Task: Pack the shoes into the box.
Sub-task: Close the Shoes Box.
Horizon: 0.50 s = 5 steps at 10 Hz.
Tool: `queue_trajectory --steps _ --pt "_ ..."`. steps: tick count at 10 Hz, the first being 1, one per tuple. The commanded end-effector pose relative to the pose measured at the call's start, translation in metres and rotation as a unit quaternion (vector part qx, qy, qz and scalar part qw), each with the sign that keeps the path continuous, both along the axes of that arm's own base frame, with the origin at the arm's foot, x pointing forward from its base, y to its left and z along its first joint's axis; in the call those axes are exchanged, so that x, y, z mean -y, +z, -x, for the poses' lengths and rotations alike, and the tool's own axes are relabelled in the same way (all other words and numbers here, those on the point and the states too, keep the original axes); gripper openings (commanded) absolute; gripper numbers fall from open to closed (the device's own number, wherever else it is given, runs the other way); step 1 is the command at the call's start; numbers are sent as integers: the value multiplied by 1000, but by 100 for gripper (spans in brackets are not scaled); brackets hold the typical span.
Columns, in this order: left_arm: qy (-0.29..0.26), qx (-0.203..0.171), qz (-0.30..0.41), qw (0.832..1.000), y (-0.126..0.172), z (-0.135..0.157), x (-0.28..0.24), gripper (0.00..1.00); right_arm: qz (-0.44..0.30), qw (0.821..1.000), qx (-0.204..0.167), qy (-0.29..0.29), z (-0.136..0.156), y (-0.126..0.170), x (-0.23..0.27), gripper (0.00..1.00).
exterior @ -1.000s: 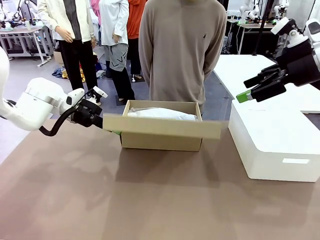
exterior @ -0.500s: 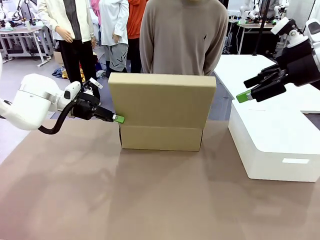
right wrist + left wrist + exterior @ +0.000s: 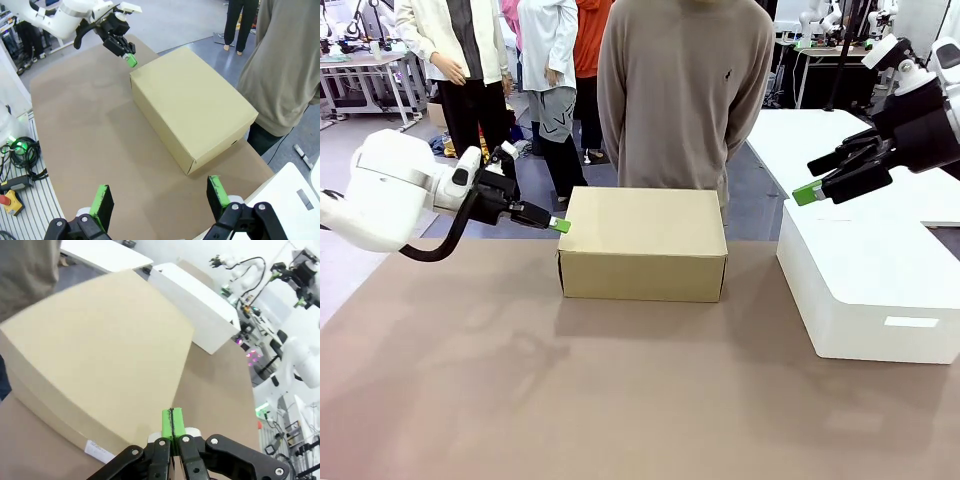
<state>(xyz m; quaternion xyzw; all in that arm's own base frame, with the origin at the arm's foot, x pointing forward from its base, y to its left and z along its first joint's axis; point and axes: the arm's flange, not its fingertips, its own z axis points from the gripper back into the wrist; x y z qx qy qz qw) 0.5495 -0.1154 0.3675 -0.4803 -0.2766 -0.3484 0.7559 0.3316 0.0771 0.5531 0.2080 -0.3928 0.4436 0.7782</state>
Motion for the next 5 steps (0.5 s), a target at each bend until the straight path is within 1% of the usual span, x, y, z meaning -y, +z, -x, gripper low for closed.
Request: queue_trajectory --steps 1,2,3,5 --pt "22 3 12 1000 4 6 1 0 -7 1000 5 8 -2 0 0 100" --pt "-12 -11 8 1000 7 4 -5 0 -7 1000 5 8 -2 0 0 100" --pt "10 4 -2 1000 3 -1 0 0 -7 1000 5 8 -2 0 0 100" --pt "10 4 -2 1000 3 -1 0 0 -7 1000 5 8 -2 0 0 100"
